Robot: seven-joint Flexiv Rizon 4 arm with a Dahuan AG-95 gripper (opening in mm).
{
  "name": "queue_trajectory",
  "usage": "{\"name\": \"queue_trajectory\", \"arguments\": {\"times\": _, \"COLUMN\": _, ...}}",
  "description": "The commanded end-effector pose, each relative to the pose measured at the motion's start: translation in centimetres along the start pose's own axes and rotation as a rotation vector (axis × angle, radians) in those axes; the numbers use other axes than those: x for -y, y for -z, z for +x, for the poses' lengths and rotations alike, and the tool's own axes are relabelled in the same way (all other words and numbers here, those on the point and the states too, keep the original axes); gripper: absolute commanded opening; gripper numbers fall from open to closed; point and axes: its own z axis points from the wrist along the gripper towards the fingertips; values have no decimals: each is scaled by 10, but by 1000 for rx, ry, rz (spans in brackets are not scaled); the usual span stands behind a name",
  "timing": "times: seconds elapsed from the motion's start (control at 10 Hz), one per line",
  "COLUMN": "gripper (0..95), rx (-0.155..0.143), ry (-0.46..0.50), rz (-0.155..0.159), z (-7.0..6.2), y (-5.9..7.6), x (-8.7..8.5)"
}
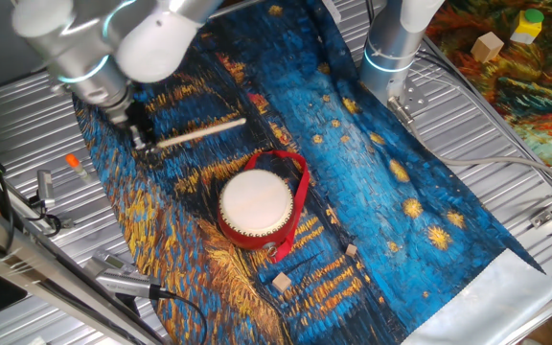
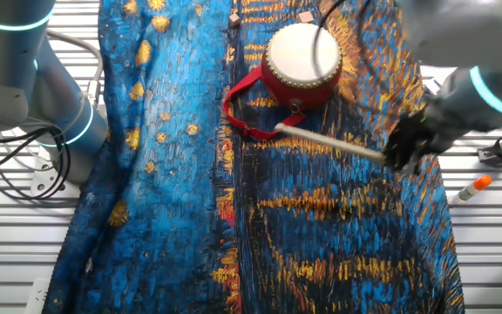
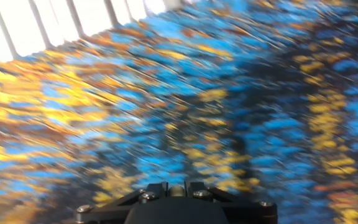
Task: Play the drum
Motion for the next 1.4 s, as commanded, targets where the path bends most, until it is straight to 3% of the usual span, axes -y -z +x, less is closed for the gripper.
{"name": "queue_trajectory", "arguments": {"times": 0.1, "gripper": 0, "rx": -2, "ry": 2, "rz": -12, "z": -5, "y": 11, "x": -16}}
{"name": "queue_trajectory", "arguments": {"times": 0.3, "gripper": 0, "rx": -7, "ry": 3, "rz": -17, "z": -11, "y": 16, "x": -34}}
{"name": "queue_trajectory", "arguments": {"times": 0.8, "gripper": 0, "rx": 1, "ry": 3, "rz": -16, "z": -5, "y": 7, "x": -89}}
{"name": "queue_trajectory", "arguments": {"times": 1.4, "gripper": 0, "rx": -1, "ry": 7, "rz": -41, "z": 8, "y": 3, "x": -121}}
